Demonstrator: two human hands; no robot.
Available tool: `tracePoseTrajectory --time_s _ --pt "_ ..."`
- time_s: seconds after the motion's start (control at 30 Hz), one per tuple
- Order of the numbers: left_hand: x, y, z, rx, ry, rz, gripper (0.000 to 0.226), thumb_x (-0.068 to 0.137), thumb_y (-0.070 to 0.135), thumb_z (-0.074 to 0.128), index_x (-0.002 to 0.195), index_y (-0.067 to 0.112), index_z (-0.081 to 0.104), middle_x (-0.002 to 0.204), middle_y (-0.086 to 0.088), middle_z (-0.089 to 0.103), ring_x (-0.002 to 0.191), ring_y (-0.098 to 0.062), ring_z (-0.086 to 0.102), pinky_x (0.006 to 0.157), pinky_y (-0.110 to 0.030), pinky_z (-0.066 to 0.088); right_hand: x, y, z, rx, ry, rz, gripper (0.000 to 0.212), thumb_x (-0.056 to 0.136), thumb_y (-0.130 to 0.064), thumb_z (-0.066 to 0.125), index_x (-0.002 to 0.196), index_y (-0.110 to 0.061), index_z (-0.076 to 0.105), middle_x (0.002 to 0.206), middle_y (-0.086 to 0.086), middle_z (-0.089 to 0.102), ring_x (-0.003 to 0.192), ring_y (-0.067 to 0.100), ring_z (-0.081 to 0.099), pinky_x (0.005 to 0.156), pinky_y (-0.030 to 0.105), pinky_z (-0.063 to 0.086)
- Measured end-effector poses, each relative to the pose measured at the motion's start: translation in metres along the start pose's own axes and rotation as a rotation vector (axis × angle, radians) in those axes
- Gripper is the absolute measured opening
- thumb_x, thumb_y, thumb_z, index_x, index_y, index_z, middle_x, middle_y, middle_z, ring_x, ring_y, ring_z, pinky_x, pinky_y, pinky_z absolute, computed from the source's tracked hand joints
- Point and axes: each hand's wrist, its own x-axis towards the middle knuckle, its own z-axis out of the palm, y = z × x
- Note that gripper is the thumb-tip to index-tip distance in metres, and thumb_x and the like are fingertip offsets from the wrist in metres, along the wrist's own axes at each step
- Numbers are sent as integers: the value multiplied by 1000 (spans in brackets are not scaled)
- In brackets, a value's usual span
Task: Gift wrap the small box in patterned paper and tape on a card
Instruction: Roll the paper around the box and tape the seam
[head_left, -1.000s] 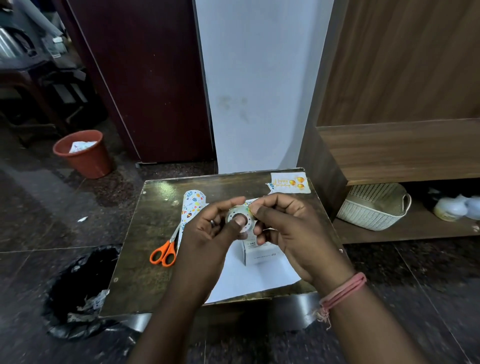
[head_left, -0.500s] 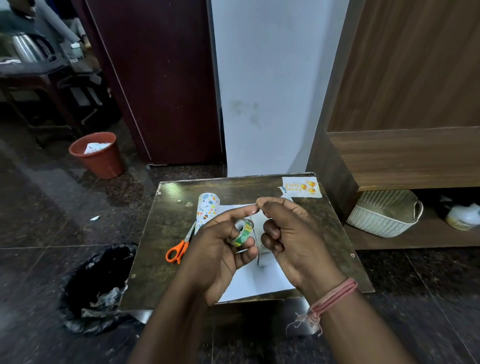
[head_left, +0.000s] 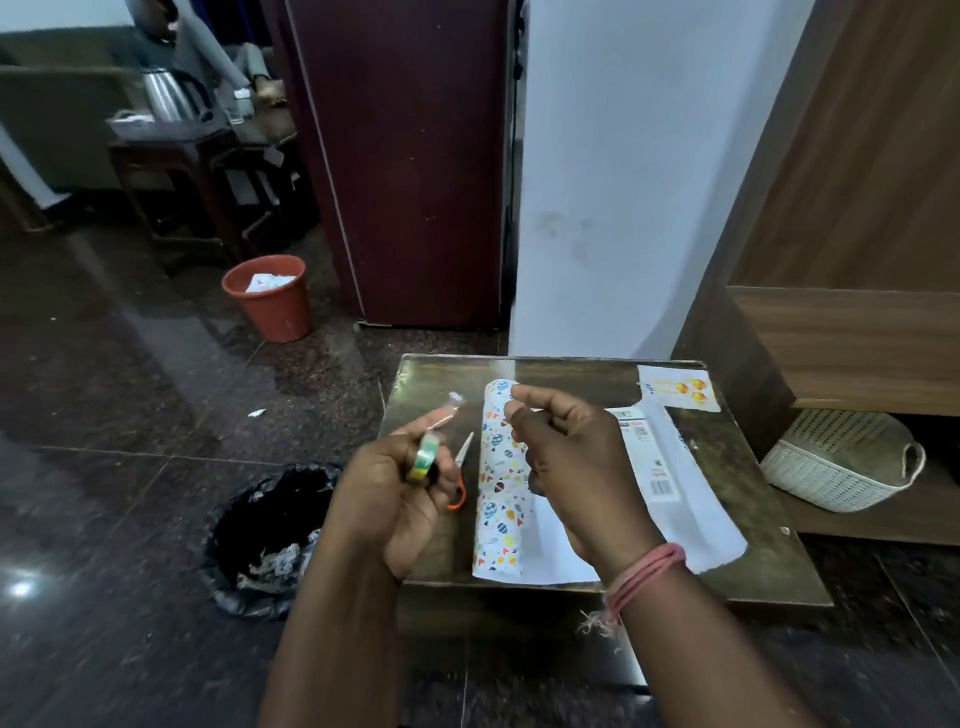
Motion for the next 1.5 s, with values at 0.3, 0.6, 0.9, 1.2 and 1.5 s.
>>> tracePoseTrajectory --time_s 0.3,0.6,0.9,1.2,1.5 --pt "-15 -4 -43 -280 207 31 53 73 -11 33 113 -2 67 74 -9 50 57 -9 44 44 -13 46 -5 0 74 -866 -33 -37 9 89 -17 65 83 -10 67 90 11 71 89 31 69 73 29 52" --pt "-6 11 -59 -261 227 45 51 88 -9 25 114 -1 68 72 -8 52 58 -10 43 44 -15 45 -2 -6 112 -958 -105 145 24 99 -19 57 113 -6 71 121 15 70 113 30 66 89 27 48" --pt "1 15 -61 -300 139 -2 38 93 -5 40 118 -6 69 81 -10 57 59 -8 52 48 -15 51 10 -23 60 -467 -167 291 26 87 -21 70 65 -11 61 59 6 56 50 18 52 47 25 39" --pt "7 4 -23 -345 -123 -122 33 87 -5 55 114 -16 68 87 -19 67 78 -12 64 66 -16 59 -11 -28 -11 385 -464 506 19 86 -4 68 92 14 70 99 31 68 90 33 73 69 25 61" --pt "25 1 -12 -328 -200 -210 35 94 -3 50 123 -16 65 99 -21 65 92 -13 60 62 -18 61 -4 -11 -53 313 -702 544 37 67 -21 94 80 5 72 88 22 63 70 22 63 59 25 55"
